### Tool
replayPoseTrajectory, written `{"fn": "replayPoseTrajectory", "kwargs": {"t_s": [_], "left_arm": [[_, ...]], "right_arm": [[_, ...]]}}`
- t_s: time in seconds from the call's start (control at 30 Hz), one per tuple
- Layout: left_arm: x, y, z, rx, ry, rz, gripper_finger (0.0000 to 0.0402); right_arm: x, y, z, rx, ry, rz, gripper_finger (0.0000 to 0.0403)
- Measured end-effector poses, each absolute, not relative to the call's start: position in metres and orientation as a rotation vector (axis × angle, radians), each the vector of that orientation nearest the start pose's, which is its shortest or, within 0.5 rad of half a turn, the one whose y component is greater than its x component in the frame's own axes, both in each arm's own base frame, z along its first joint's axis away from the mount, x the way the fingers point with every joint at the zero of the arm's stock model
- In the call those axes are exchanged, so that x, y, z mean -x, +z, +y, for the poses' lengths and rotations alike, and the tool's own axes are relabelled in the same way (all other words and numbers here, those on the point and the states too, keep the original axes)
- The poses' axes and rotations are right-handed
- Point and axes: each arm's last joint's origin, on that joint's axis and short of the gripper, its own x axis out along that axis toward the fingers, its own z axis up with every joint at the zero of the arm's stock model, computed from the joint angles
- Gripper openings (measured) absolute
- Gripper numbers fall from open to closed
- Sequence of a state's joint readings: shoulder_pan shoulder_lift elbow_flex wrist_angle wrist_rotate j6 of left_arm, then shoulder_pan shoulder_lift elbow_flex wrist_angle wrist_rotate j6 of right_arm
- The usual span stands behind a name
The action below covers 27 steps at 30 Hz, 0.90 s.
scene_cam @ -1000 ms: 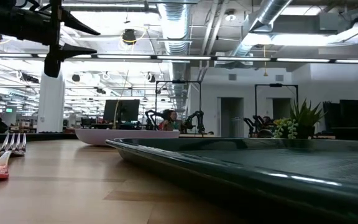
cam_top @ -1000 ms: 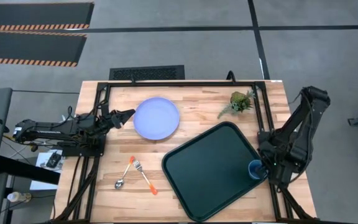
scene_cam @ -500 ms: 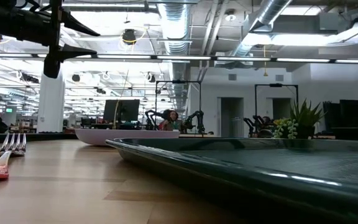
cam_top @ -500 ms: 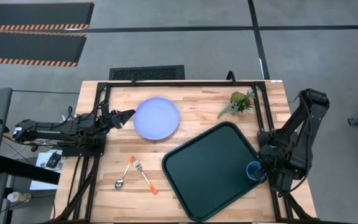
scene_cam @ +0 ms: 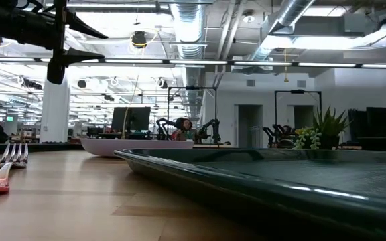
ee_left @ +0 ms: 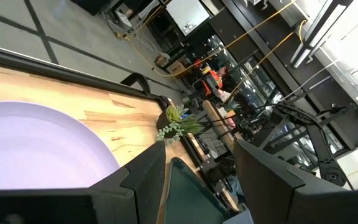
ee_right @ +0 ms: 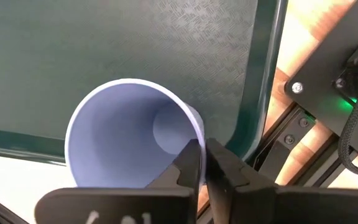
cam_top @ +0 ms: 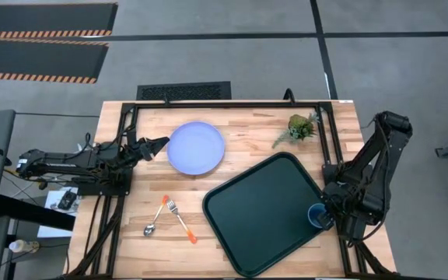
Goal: Pick and place plate/cup/fork/spoon on tray
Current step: Put the blue cup on the green serving tray
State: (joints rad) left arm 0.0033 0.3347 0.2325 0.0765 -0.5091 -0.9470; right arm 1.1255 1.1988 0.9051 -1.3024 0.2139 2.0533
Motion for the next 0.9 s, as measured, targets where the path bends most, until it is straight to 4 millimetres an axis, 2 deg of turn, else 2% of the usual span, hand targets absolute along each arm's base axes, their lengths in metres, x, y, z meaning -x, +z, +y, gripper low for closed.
{"fn": "replayPoseTrajectory", "kwargs": {"t_s": [0.5,0.9], "left_arm": [[-0.1132,0.2225,0.0149,0.924,0.500,-0.229,0.0176],[-0.1131,0.2211,0.0150,0.920,0.510,-0.217,0.0176]], "right_arm": [[-0.0802,0.2399,0.1541,-0.667,-0.701,1.242,0.0056],[-0.0801,0.2399,0.1541,-0.667,-0.701,1.243,0.0106]]}}
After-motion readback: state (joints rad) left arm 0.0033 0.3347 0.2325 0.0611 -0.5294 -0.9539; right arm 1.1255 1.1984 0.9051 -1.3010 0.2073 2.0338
